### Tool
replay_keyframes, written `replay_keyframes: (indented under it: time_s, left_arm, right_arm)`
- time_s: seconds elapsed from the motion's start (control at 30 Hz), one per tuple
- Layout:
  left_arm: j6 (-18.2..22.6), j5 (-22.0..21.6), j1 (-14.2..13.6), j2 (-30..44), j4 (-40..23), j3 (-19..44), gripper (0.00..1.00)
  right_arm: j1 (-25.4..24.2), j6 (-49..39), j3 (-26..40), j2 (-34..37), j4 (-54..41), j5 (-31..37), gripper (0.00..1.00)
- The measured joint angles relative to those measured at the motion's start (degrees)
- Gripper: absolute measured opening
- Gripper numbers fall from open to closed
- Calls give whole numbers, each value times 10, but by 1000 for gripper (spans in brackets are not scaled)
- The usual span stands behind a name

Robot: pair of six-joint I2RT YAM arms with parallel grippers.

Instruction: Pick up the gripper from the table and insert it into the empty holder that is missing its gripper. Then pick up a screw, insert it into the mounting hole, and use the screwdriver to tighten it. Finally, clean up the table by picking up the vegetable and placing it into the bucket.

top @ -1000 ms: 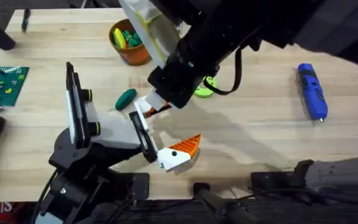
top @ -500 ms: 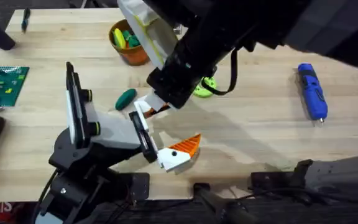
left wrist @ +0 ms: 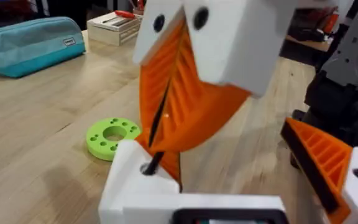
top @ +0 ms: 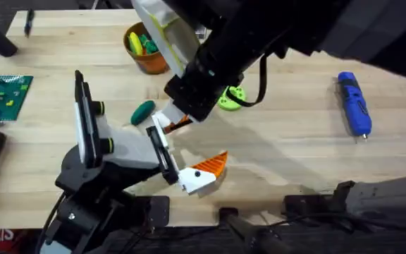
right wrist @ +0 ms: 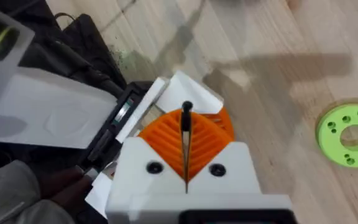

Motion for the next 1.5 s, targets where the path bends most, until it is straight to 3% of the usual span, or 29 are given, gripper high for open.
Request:
replay_keyframes:
  time_s: [1.5]
  left_arm:
    - [0, -2, 0, 0, 0, 0, 983]
  right_arm:
    - [-1, 2, 30, -26, 4, 43, 8]
